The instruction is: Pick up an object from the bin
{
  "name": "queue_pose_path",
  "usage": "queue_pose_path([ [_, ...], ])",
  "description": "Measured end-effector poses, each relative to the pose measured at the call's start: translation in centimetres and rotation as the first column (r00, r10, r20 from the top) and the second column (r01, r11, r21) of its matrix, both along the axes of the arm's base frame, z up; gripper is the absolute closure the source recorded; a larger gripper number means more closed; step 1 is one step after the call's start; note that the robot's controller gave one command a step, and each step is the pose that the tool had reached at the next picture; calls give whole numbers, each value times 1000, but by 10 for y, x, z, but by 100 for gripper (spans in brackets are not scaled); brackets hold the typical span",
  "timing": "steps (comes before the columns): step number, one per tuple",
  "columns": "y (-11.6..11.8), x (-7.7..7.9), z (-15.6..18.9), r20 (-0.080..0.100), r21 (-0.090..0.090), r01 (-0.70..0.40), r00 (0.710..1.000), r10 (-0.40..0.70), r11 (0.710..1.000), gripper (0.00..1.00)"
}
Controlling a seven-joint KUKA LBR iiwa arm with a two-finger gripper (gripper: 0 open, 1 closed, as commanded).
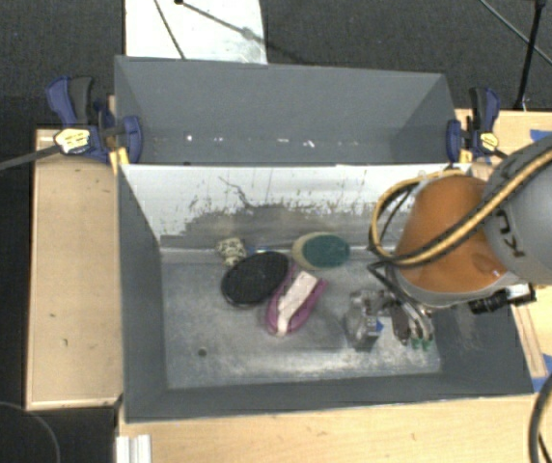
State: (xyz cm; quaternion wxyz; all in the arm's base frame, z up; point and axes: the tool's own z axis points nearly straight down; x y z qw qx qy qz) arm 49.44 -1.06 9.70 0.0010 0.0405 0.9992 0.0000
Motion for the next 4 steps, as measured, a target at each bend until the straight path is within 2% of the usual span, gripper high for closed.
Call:
queue_pose_path([
  [1, 0, 0, 0, 0, 0, -1, 1000, 1, 1000, 0],
  [2, -56, -15, -27, 5, -2, -22, 1000, 22, 1000, 0],
  [3, -27, 1, -27, 3, 2, 1, 1000, -1, 1000, 0],
  [4, -29, 0, -27, 1, 1, 3, 1000, -3, 1000, 100],
])
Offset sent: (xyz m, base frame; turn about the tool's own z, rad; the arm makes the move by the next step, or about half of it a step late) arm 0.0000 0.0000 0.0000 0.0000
